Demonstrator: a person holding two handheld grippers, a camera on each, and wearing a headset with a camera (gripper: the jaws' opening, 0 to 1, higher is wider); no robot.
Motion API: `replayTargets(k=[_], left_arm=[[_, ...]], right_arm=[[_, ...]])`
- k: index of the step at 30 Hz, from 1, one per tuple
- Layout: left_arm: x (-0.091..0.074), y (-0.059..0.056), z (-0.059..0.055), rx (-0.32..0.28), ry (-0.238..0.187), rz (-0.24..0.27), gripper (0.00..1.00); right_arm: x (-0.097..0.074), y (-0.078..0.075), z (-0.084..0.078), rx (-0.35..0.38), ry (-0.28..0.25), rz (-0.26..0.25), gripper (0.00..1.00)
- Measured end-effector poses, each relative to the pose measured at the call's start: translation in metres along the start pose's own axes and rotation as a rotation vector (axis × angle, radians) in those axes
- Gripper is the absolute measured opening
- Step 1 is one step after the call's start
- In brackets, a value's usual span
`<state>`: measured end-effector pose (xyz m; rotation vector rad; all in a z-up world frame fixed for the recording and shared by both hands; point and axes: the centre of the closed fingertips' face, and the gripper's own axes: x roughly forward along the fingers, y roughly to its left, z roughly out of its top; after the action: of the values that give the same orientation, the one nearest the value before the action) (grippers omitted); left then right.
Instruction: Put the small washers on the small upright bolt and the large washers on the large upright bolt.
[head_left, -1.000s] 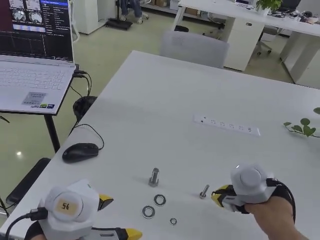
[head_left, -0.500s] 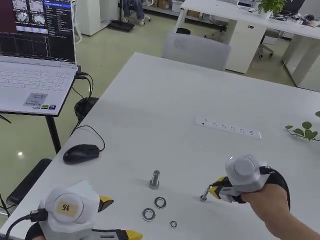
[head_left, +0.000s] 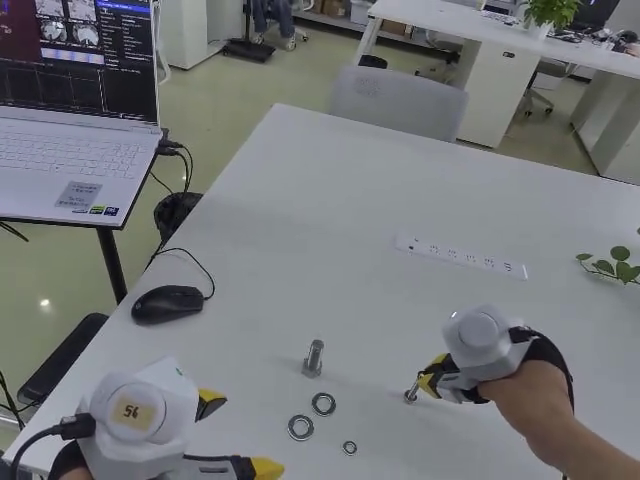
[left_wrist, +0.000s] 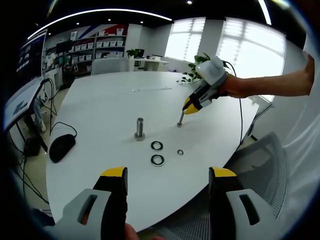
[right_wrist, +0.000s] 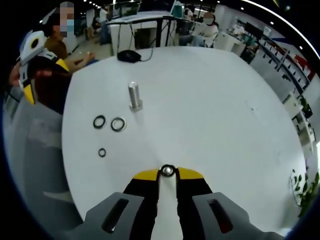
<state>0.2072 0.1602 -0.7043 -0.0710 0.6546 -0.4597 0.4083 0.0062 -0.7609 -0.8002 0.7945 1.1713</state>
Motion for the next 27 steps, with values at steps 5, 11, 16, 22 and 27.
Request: replayTargets(k=[5, 11, 16, 22, 27], left_arm=[[0.0, -0.001, 0.0, -0.001, 0.0, -0.001, 0.65], [-0.001, 0.0, 0.0, -0.001, -0.001, 0.002, 0.65], [-0.001, 0.002, 0.0, -0.002, -0.002, 0.004, 0.65], [0.0, 0.0, 0.0, -0.002, 0.0, 0.003, 0.65], [0.0, 0.0, -0.001, -0.002, 0.003, 0.002, 0.65]], right_arm=[[0.002, 0.0, -0.001, -0.032, 0.022, 0.001, 0.14], [0.003, -0.001, 0.001, -0.038, 0.026, 0.007, 0.14], [0.005, 0.0, 0.0, -0.054, 0.04, 0.012, 0.14], [0.009, 0.001, -0.002, -0.063, 0.058, 0.022, 0.14], [0.012, 0.002, -0.004, -0.072, 0.072, 0.032, 0.14]])
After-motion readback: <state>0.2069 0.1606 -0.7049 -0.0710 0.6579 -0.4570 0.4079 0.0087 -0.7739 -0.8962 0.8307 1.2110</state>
